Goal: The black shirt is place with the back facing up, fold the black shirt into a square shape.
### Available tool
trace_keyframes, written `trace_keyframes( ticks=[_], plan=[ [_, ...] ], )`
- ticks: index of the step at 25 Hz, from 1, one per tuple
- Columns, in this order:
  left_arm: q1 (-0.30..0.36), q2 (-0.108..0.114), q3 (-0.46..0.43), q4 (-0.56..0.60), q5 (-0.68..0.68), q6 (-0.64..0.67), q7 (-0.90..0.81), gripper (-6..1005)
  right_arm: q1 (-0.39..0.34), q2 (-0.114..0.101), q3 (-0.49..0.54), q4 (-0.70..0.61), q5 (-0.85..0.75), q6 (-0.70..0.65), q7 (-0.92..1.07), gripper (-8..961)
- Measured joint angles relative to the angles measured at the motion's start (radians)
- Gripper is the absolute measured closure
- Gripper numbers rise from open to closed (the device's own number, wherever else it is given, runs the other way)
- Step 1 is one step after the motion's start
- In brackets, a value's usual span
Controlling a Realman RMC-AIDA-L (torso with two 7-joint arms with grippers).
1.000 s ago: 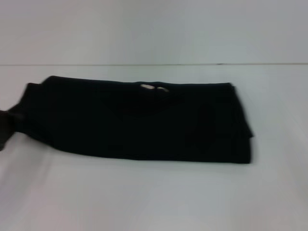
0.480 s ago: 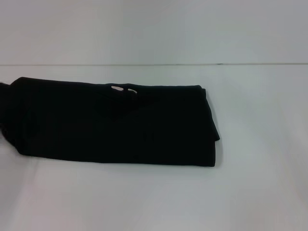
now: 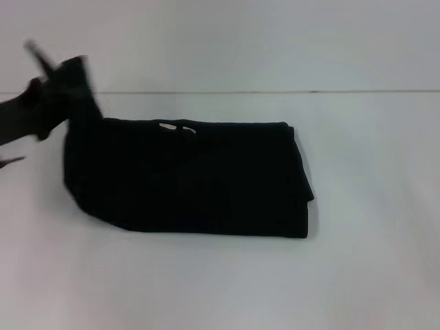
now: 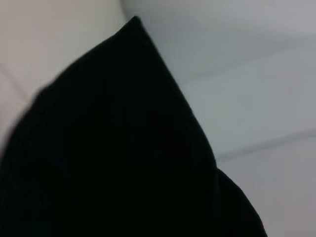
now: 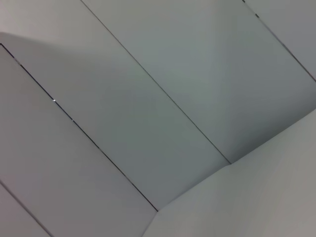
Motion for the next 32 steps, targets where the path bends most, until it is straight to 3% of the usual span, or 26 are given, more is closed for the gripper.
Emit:
trace_keyframes(
  ticks=[6,13,15,19,26,29,32],
  plan=[
    [-0.07,-0.038,0.103,0.043,-0.016,0.055,0.003,982,0.0,0.0,0.0,0.0,0.0,0.001,0.0,338],
    [-0.108,-0.132,0.299,0.041,-0.068,-0.027,0.044,981,0.005,0.002,0.0,0.002,0.0,0.004,0.0,339],
    [-0.117,-0.146,0.382,-0.004,-0.094,-0.083,0.08,981,0.008,0.002,0.0,0.007,-0.001,0.004,0.0,339],
    [-0.144,-0.146,0.527,-0.153,-0.173,-0.182,0.203,961,0.01,0.002,-0.002,0.013,-0.005,0.014,0.0,340],
    [-0.185,-0.145,0.674,-0.223,-0.195,-0.188,0.332,889,0.011,0.002,-0.002,0.014,-0.017,0.025,0.0,341],
    [-0.181,-0.133,0.678,-0.206,-0.198,-0.151,0.307,836,0.013,0.0,-0.004,0.014,-0.033,0.026,0.004,341],
    [-0.136,-0.107,0.595,-0.145,-0.228,-0.03,0.27,784,0.018,-0.006,-0.005,0.014,-0.061,0.027,0.025,342]
  ],
)
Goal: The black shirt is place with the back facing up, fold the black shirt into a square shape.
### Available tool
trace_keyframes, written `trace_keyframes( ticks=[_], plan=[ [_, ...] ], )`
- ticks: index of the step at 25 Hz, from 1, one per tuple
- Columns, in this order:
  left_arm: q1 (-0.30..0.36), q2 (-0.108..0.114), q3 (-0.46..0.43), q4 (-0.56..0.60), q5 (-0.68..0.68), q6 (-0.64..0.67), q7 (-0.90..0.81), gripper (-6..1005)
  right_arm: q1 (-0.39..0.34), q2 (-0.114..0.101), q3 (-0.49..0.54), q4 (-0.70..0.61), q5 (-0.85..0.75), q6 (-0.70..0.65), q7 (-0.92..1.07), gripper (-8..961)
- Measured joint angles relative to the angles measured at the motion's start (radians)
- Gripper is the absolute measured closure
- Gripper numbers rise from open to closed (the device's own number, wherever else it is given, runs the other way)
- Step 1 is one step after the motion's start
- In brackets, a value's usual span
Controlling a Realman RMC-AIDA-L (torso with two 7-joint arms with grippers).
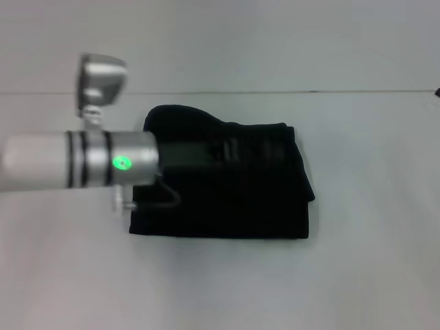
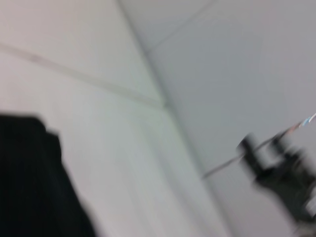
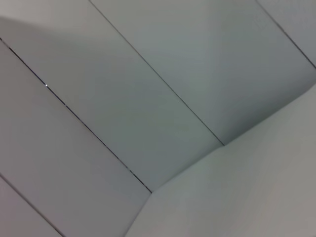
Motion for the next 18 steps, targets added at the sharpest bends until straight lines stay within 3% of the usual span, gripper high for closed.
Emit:
trace_keyframes(
  ticks=[2,4,8,18],
  plan=[
    [0.045,0.021,-0.104,0.031,-0.025,0.102,0.002,749,0.005,-0.004,0.0,-0.001,-0.027,0.0,0.021,342],
    [0.096,0.041,-0.221,0.053,-0.032,0.164,-0.006,643,0.011,-0.007,0.0,-0.006,-0.055,0.001,0.042,342],
    [0.163,0.057,-0.351,0.061,-0.021,0.153,-0.091,451,0.041,-0.022,-0.015,-0.012,-0.144,0.001,0.128,343],
    [0.191,0.062,-0.39,0.102,0.016,0.104,-0.172,66,0.24,-0.076,-0.21,-0.012,-0.477,0.112,0.578,344]
  ],
)
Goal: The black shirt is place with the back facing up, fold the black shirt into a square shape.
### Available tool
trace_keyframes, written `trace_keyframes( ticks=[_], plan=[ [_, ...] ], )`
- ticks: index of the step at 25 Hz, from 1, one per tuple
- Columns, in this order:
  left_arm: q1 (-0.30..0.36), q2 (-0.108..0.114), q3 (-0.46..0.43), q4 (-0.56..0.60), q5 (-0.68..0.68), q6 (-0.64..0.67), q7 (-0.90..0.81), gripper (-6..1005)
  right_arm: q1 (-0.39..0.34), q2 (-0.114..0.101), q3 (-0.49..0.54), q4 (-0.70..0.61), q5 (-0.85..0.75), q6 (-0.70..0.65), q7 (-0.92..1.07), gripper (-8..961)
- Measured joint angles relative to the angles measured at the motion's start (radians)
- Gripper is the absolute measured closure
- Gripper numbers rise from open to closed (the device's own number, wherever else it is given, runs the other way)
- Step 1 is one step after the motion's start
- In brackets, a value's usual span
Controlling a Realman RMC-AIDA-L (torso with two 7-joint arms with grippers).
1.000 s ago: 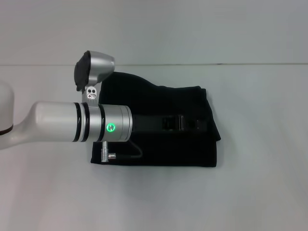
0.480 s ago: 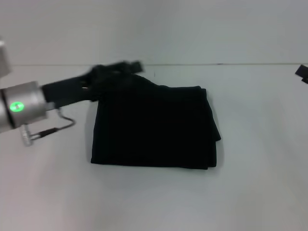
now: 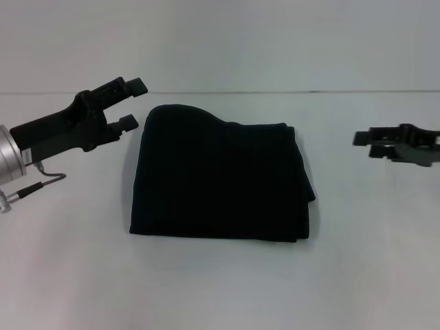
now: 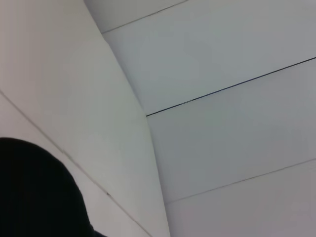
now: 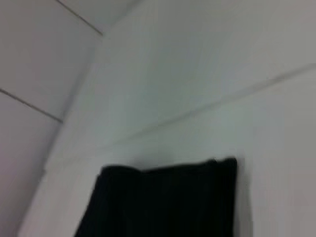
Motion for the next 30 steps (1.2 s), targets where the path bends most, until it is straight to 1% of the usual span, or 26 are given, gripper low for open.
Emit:
trace_keyframes(
  ticks=[2,4,7,11,14,16,21,27,30],
  plan=[
    [-0.003,0.001,0.0,0.002,-0.002,0.0,0.005,64,0.049,-0.006,-0.025,0.0,-0.064,0.005,0.084,345],
    [-0.004,0.001,0.0,0.003,-0.003,0.001,0.012,63,0.095,-0.005,-0.037,0.0,-0.111,0.0,0.143,345],
    [0.001,0.001,-0.003,0.019,-0.005,0.001,0.016,63,0.145,0.008,-0.062,0.003,-0.135,0.0,0.204,345],
    [0.01,0.0,-0.04,0.036,-0.006,0.005,0.023,63,0.188,0.035,-0.134,0.027,-0.139,0.027,0.261,346],
    [0.011,0.001,-0.065,0.034,-0.006,0.008,0.036,63,0.206,0.047,-0.19,0.052,-0.14,0.074,0.296,346],
    [0.012,0.002,-0.066,0.031,-0.007,0.005,0.043,63,0.211,0.053,-0.208,0.069,-0.141,0.104,0.311,347],
    [0.006,-0.001,-0.066,0.029,-0.009,-0.004,0.057,62,0.22,0.07,-0.212,0.114,-0.14,0.168,0.309,347],
    [0.0,-0.004,-0.067,0.019,-0.017,-0.013,0.07,62,0.223,0.104,-0.213,0.128,-0.139,0.245,0.307,348],
    [-0.001,-0.005,-0.067,0.015,-0.023,-0.014,0.073,62,0.221,0.114,-0.213,0.13,-0.137,0.279,0.307,347]
  ],
)
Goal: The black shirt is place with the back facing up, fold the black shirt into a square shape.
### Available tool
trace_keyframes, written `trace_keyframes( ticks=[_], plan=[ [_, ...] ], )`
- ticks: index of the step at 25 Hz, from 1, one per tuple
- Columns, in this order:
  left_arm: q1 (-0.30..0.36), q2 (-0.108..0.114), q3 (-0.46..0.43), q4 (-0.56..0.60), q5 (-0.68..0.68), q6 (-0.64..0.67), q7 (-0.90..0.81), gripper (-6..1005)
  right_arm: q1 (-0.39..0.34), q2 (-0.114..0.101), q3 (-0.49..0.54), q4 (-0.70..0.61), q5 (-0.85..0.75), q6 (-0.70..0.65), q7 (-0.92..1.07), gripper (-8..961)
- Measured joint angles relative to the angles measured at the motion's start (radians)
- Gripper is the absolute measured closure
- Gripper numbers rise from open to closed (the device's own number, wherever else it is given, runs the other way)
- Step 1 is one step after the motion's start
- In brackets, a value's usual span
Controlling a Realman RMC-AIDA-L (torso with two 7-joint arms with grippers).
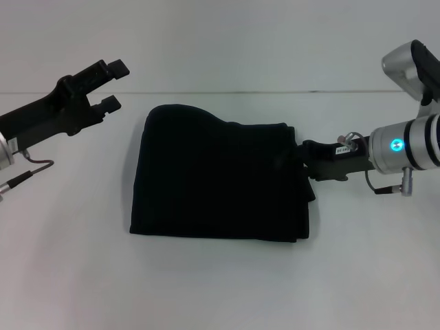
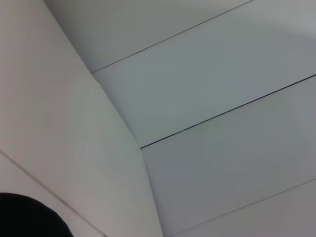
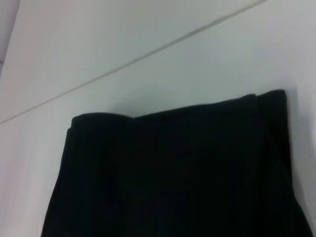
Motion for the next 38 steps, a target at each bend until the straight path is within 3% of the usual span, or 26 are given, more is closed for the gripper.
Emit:
trace_keyframes(
  ticks=[16,25,30,36,38],
  plan=[
    [0.011,0.0,0.0,0.0,-0.023,-0.014,0.012,62,-0.007,0.054,0.0,0.015,0.004,0.105,-0.01,348],
    [0.005,0.001,-0.001,-0.026,-0.024,-0.032,0.023,63,-0.001,0.065,0.0,0.023,0.033,0.133,-0.035,348],
    [0.004,0.001,-0.001,-0.026,-0.03,-0.037,0.024,63,-0.002,0.064,0.0,0.023,0.033,0.138,-0.037,470],
    [0.004,0.0,-0.001,-0.026,-0.036,-0.041,0.026,62,-0.004,0.062,0.0,0.017,0.033,0.138,-0.039,710],
    [0.004,0.0,-0.001,-0.026,-0.038,-0.041,0.026,62,-0.004,0.061,0.0,0.017,0.033,0.14,-0.046,850]
  ],
)
